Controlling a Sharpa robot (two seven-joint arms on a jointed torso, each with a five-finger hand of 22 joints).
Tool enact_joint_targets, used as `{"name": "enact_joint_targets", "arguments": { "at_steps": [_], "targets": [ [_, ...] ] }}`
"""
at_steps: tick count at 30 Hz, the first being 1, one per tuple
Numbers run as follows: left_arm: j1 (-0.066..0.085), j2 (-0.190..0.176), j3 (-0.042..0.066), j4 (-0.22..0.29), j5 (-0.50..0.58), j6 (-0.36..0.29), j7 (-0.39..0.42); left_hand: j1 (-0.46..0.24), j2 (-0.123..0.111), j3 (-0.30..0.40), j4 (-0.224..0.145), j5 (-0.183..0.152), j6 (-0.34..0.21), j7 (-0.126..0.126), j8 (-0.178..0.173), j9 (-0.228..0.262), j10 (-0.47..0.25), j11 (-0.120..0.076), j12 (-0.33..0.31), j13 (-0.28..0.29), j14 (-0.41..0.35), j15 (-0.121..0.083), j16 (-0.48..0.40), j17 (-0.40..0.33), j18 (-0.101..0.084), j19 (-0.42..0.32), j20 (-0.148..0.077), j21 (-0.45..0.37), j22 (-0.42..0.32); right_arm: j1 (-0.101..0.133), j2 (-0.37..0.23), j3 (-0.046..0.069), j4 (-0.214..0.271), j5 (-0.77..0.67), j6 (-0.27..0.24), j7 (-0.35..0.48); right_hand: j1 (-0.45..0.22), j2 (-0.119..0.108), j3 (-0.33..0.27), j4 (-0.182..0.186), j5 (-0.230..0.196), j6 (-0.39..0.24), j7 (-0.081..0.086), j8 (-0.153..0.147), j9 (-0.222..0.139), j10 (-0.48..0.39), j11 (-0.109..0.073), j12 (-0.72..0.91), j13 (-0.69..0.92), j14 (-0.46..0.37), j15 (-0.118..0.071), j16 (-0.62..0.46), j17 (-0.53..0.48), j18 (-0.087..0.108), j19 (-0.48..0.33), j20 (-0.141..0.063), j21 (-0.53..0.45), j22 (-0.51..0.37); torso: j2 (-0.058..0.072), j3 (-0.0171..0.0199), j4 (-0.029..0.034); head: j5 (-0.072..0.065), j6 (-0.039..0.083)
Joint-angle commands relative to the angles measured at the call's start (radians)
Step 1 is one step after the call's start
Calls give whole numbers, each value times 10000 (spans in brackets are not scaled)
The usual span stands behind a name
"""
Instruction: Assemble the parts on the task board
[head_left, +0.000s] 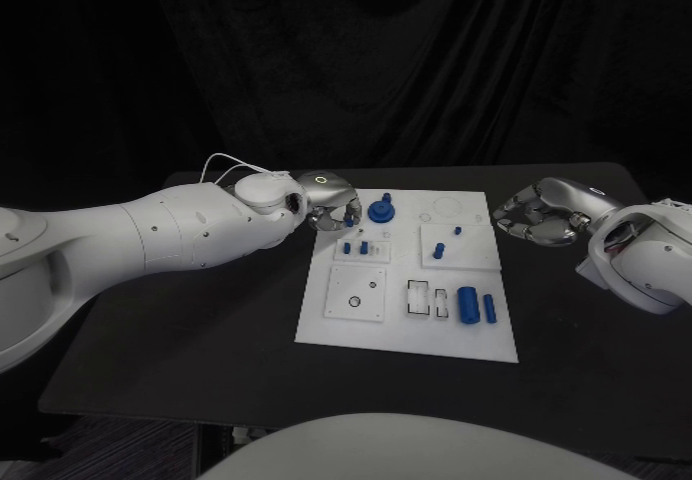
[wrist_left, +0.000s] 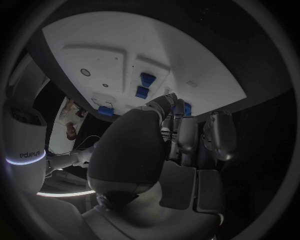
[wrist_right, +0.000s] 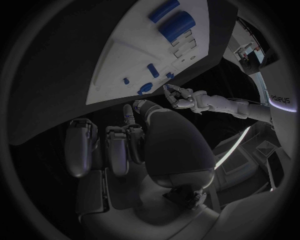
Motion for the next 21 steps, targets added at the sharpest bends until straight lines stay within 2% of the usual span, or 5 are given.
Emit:
{"name": "enact_joint_targets", "arguments": {
  "at_steps": [1, 12, 21],
  "targets": [
    [-44, 102, 6, -55, -30, 54, -9, -67, -25, 60, -15, -36, -7, 11, -51, -6, 103, -17, -68, -21, 67, 24, 35, 11, -137, 67, 24, 40, 1702, -23, -7, 7, 9, -20, 47, -175, 29, 38, 1, -69, 38, 78, -1, -38, -14, -69, 5, -58, 811, 1073, 74, 29, 2635, 177, 145, 52, -58, 2082, 5, 4, -61, 63, 2],
    [-185, 407, 7, -363, -30, -94, 2, -47, -25, 77, -37, 1, -33, 17, -82, -17, 165, -8, -94, -46, 97, 30, 62, 56, -147, 100, 22, 86, 1717, -24, 18, 7, 8, -20, 29, -165, 31, 44, 9, -80, 39, 82, -2, -40, -16, -69, 5, -59, 811, 1073, 74, 29, 2635, 176, 148, 53, -55, 2084, 9, 21, -69, 31, 2],
    [-216, 516, 8, -402, -30, -342, -48, -20, -25, 96, -73, 63, -30, 30, -105, -26, 265, 2, -112, -69, 138, 36, 96, 106, -157, 137, 17, 134, 1733, -24, 11, 7, 7, -20, 26, -171, 31, 44, 9, -80, 39, 82, -2, -40, -16, -69, 5, -59, 811, 1073, 74, 29, 2635, 176, 148, 53, -55, 2084, 9, 19, -67, 35, 2]
  ]
}}
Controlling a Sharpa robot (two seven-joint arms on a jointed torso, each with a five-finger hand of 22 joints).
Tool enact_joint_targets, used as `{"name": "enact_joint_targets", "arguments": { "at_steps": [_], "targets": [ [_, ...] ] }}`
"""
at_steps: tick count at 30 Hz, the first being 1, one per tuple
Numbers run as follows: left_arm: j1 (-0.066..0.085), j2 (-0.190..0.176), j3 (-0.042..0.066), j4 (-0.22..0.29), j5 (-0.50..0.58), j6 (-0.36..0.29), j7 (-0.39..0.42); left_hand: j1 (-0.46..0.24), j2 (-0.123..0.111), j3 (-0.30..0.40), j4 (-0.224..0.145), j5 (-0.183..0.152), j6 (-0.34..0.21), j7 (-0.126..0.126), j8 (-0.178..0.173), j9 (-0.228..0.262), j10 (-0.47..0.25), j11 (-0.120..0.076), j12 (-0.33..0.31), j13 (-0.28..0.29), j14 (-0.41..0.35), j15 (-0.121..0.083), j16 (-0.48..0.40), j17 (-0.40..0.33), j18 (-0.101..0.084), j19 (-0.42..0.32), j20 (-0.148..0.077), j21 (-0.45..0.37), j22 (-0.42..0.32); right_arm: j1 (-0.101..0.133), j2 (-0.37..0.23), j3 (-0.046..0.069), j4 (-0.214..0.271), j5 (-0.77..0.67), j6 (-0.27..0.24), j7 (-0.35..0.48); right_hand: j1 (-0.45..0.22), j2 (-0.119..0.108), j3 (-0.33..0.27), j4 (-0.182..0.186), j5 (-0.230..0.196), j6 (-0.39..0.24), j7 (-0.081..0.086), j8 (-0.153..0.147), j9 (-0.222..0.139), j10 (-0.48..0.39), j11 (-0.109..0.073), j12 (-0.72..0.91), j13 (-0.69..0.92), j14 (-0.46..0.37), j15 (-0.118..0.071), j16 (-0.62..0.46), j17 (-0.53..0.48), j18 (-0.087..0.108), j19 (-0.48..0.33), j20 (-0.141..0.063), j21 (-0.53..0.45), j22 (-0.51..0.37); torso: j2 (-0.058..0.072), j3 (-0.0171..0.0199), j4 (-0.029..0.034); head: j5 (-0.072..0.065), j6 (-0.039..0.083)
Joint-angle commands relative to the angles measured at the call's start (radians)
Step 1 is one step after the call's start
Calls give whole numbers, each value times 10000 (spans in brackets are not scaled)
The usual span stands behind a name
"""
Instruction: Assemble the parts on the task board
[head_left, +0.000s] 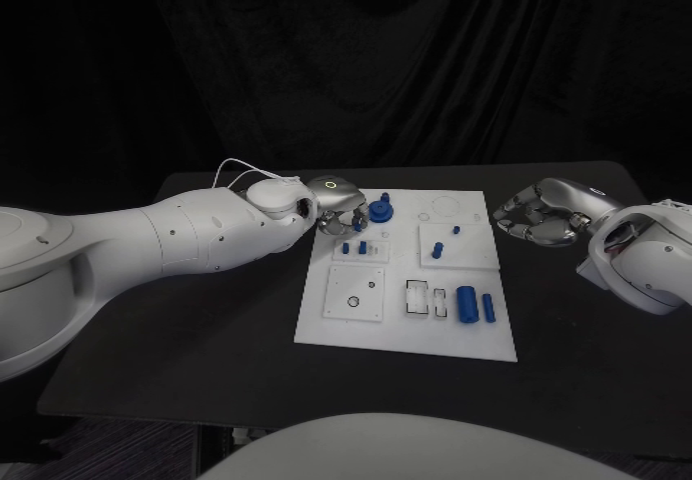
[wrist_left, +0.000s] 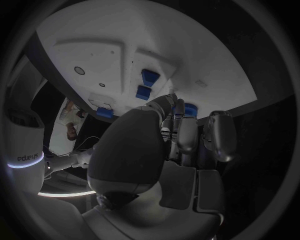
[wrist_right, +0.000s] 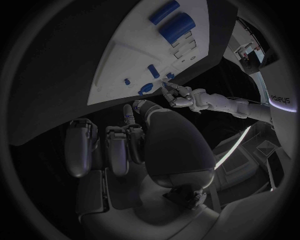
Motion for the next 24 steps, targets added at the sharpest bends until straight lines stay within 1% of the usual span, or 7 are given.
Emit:
{"name": "enact_joint_targets", "arguments": {
  "at_steps": [1, 5, 13, 24],
  "targets": [
    [-17, 44, 9, -4, -29, -211, -2, -20, -24, 42, -18, 63, -28, 32, -67, -11, 62, 6, -37, -9, 82, -21, 56, 12, -157, 64, 16, 32, 1733, -21, 0, 7, 7, -20, 20, -167, 30, 44, -19, -52, 39, 82, -2, -40, -9, -69, 5, -59, 814, 1073, 74, 29, 2635, 176, 148, 53, -55, 2085, -1, -1, 1, 14, 2],
    [-22, 76, 9, -16, -30, -174, -12, -16, -25, 44, -25, 70, -29, 33, -70, -13, 75, 7, -38, -12, 78, -20, 52, 3, -155, 60, 15, 25, 1731, -21, 19, 7, 6, -20, 24, -163, 30, 44, -19, -52, 39, 82, -2, -40, -9, -69, 5, -59, 814, 1073, 74, 29, 2635, 176, 148, 53, -55, 2085, 2, -5, -11, 29, 2],
    [-36, 146, 9, -60, -30, -93, -42, 12, -32, 57, -56, 91, -43, 34, -91, -21, 108, 13, -51, -22, 60, -13, 35, -34, -149, 42, 12, -1, 1723, -21, 22, 7, 11, -20, 31, -168, 30, 44, -19, -52, 39, 82, -2, -40, -9, -69, 5, -59, 814, 1073, 74, 29, 2635, 176, 148, 53, -55, 2085, -8, 6, 20, -1, 2],
    [-74, 204, 9, -121, -30, 106, -85, 64, -55, 79, -118, 116, -61, 37, -123, -35, 137, 26, -86, -42, 36, -3, 16, -71, -141, 21, 7, -30, 1715, -21, 2, 7, 35, -20, 40, -187, 33, 50, -7, -70, 39, 87, 0, -43, -12, -73, 5, -63, 808, 1073, 75, 29, 2635, 176, 148, 54, -57, 2086, -8, 1, 19, -17, 2]
  ]
}}
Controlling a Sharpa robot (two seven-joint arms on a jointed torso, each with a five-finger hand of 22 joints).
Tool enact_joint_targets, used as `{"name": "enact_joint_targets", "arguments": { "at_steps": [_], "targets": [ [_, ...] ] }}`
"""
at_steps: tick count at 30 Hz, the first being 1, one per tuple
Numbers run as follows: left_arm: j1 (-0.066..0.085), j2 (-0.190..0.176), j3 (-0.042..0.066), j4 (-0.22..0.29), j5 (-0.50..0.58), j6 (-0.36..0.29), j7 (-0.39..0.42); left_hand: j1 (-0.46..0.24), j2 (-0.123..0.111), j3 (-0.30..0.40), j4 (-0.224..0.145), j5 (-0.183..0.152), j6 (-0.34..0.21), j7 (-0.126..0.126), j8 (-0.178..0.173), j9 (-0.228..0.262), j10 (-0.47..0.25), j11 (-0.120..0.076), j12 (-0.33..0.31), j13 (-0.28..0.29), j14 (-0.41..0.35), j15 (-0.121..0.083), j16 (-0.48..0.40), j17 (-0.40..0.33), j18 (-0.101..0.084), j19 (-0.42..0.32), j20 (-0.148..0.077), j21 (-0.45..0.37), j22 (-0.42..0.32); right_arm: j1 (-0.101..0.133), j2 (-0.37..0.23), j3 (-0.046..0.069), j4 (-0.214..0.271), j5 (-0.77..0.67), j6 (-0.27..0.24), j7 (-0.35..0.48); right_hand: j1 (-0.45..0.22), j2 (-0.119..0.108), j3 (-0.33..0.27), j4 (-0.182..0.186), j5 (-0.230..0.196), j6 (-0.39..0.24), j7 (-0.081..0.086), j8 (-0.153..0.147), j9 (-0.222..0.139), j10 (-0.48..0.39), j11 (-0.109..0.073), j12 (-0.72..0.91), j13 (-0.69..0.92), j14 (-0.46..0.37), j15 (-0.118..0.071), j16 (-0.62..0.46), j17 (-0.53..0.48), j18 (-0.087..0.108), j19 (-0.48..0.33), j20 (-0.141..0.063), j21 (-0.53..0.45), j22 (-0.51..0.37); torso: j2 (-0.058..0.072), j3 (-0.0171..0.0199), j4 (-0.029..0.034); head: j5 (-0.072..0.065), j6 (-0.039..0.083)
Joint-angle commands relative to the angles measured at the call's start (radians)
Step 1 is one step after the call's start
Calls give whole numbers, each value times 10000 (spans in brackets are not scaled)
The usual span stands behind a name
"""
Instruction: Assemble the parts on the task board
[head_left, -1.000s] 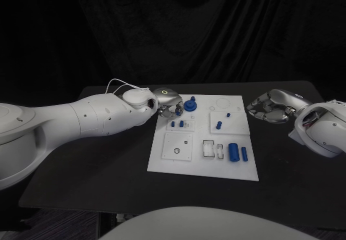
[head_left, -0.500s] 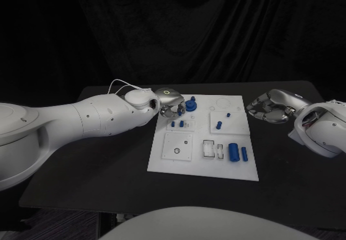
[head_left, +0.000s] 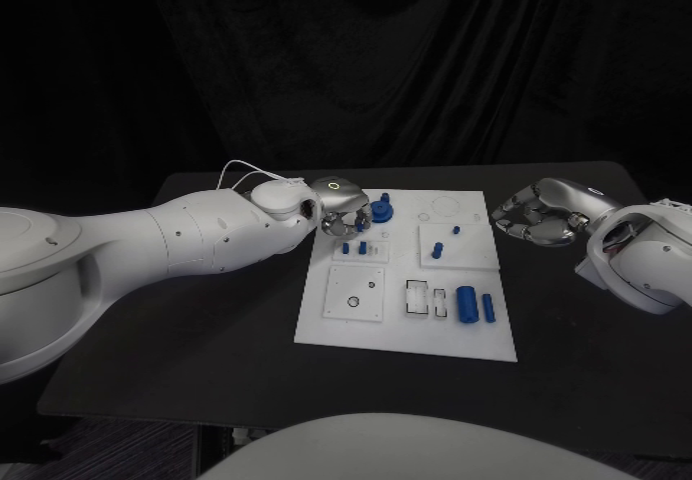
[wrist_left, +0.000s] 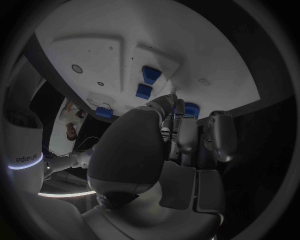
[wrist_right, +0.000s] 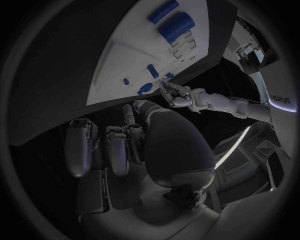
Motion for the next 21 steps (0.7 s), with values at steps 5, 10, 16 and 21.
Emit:
{"name": "enact_joint_targets", "arguments": {
  "at_steps": [5, 10, 16, 21],
  "targets": [
    [-24, -6, 7, 3, -30, 125, -26, 81, -62, 33, -85, 51, -63, 39, -56, -15, 102, 3, -67, -21, 0, -12, -2, -46, -137, 11, 4, -43, 1711, -21, -32, 7, 35, -20, 43, -201, 33, 50, -7, -70, 39, 86, 0, -42, -14, -74, 5, -63, 810, 1073, 75, 29, 2635, 176, 148, 54, -57, 2087, 1, -4, 2, 1, 2],
    [-28, -23, 7, 18, -30, 138, -43, 89, -65, 40, -97, 63, -64, 41, -63, -18, 101, 8, -80, -28, -8, -10, -8, -57, -136, 6, 3, -49, 1709, -21, -35, 7, 39, -20, 50, -207, 38, 59, 2, -81, 40, 92, 1, -42, -15, -76, 5, -66, 805, 1073, 75, 29, 2635, 175, 149, 54, -56, 2088, 4, -3, -1, 15, 2],
    [-28, -30, 7, 22, -30, 129, -62, 92, -63, 44, -100, 67, -64, 43, -65, -19, 102, 10, -85, -30, -2, -9, -1, -42, -136, 7, 2, -47, 1710, -21, -23, 7, 32, -20, 66, -209, 38, 59, 2, -81, 40, 92, 1, -42, -15, -76, 5, -66, 805, 1073, 75, 29, 2635, 175, 149, 54, -56, 2088, 1, -2, 15, 9, 2],
    [-29, -23, 7, 20, -30, 149, -69, 98, -58, 53, -106, 78, -65, 45, -69, -21, 106, 12, -92, -34, -7, -8, -5, -49, -137, 10, 1, -42, 1711, -21, -14, 7, 24, -20, 82, -214, 38, 59, 2, -81, 40, 92, 1, -42, -15, -76, 5, -66, 805, 1073, 75, 29, 2635, 175, 149, 54, -56, 2088, -2, -4, 28, -5, 2]
  ]
}}
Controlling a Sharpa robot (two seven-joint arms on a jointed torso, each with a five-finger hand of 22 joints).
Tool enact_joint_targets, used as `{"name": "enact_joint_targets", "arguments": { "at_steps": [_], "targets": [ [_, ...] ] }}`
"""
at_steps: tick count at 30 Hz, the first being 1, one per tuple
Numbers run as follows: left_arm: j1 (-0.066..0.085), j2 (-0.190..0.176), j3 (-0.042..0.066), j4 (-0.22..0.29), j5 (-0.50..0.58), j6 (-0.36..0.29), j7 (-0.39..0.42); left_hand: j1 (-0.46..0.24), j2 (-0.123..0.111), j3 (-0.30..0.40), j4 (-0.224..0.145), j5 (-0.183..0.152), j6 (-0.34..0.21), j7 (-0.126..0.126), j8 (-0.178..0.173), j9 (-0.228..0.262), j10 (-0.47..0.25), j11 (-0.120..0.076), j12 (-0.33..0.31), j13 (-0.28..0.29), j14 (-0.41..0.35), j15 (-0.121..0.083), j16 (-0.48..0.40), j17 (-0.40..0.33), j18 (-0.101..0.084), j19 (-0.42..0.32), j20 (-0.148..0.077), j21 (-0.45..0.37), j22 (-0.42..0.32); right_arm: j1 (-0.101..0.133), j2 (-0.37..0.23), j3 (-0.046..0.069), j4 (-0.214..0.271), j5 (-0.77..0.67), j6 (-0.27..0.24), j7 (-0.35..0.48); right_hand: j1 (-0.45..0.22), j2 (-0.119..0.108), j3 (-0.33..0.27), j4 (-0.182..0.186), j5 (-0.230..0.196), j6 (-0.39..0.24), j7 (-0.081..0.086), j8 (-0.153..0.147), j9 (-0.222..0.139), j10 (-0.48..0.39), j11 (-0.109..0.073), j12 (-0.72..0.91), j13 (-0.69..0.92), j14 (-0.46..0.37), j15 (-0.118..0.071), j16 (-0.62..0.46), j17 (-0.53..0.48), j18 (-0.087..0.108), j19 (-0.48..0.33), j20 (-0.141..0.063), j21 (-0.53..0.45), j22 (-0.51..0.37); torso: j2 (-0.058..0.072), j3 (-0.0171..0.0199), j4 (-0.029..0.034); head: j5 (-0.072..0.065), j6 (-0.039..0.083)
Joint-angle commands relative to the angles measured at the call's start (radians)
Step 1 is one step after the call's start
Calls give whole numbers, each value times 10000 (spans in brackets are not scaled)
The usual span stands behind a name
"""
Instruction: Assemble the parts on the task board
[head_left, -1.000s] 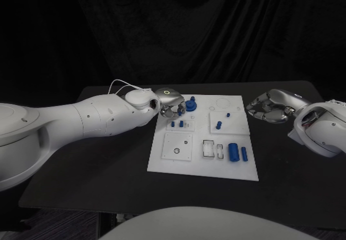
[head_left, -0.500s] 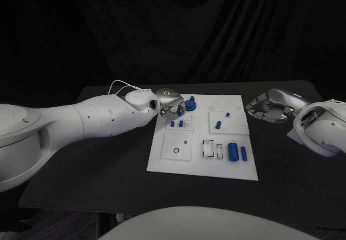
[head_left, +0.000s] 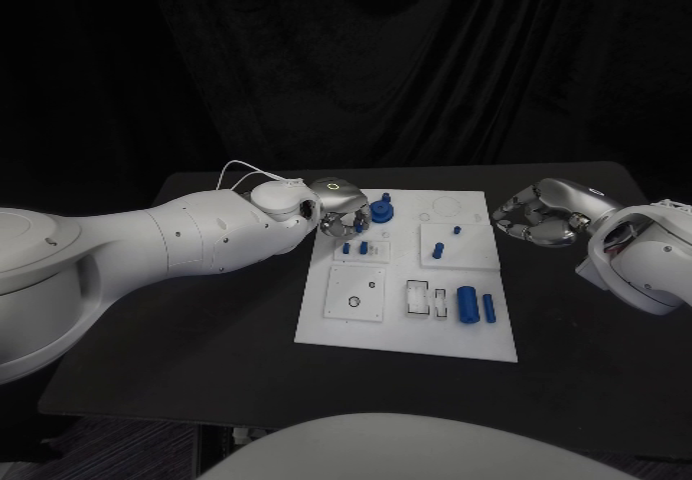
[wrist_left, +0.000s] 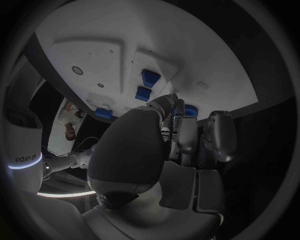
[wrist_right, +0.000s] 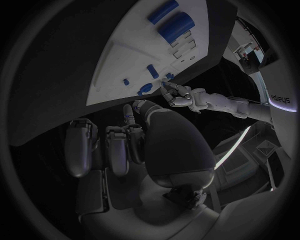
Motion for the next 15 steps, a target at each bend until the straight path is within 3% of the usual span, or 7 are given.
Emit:
{"name": "enact_joint_targets", "arguments": {
  "at_steps": [1, 15],
  "targets": [
    [-18, 17, 6, 7, -29, 93, 4, 57, -16, -1, -52, 34, -27, 8, -69, -10, 78, -16, -46, -15, -6, -8, -5, 1, -138, 10, 1, -42, 1711, -21, -1, 7, 5, -20, 63, -193, 45, 68, 13, -93, 41, 94, 2, -44, -19, -77, 6, -66, 806, 1073, 75, 29, 2635, 177, 145, 55, -64, 2086, -3, -3, 12, -8, 2],
    [-21, 96, 6, -98, -29, 381, -17, 40, -22, 31, -91, -35, -193, -19, -210, -72, 62, 7, -156, -65, -97, 16, -70, -112, -113, -84, -1, -158, 1675, -21, 21, 7, -6, -20, 77, -203, 45, 68, 13, -93, 41, 94, 2, -44, -19, -77, 6, -66, 806, 1073, 75, 29, 2635, 177, 145, 55, -64, 2086, 3, -7, -24, 22, 2]
  ]
}}
